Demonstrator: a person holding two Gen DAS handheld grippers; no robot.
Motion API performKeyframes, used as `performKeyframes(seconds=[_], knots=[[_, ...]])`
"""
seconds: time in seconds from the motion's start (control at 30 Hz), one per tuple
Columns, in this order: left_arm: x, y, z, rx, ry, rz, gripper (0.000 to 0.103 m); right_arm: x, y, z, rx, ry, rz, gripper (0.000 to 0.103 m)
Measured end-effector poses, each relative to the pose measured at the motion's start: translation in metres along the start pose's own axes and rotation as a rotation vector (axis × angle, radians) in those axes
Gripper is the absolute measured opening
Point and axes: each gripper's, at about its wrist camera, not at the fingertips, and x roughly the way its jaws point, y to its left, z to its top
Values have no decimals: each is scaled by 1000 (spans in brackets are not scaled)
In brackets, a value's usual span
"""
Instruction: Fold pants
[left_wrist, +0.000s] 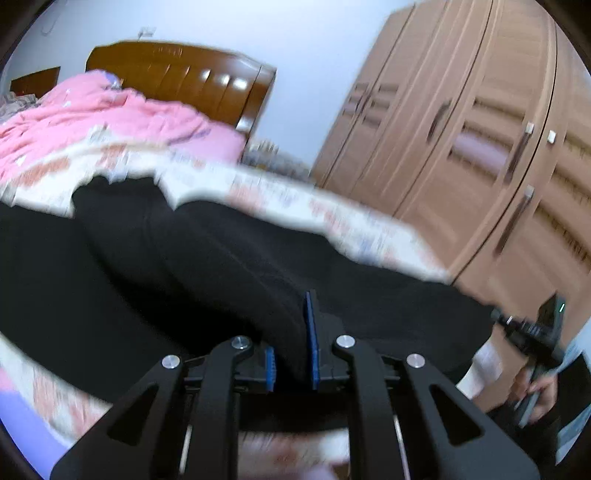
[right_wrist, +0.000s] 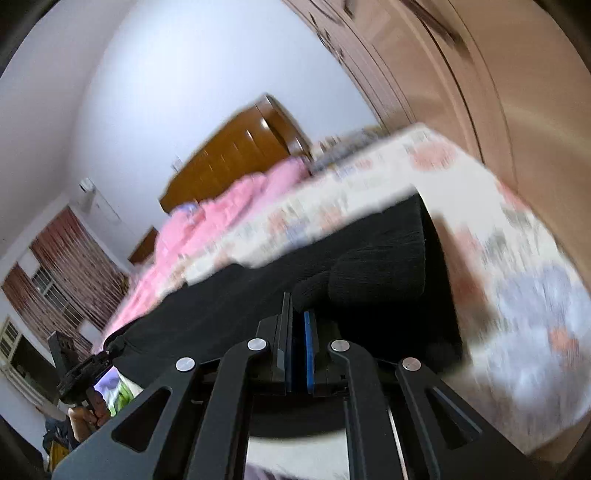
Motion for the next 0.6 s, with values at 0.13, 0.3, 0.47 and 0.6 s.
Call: performKeyframes(seconds=[0.13, 0.3, 0.47, 0.6], knots=[[40, 25, -48, -84, 111, 32, 13, 20, -29, -30, 73, 90, -59, 6], [33, 23, -43, -102, 61, 3, 12, 9, -26, -23, 77, 59, -39, 6], [9, 7, -24, -41, 3, -12, 13, -6, -23, -19, 66, 37, -22, 6], [40, 21, -39, -79, 96, 8, 12, 7, -44, -39, 127, 90, -55, 6]])
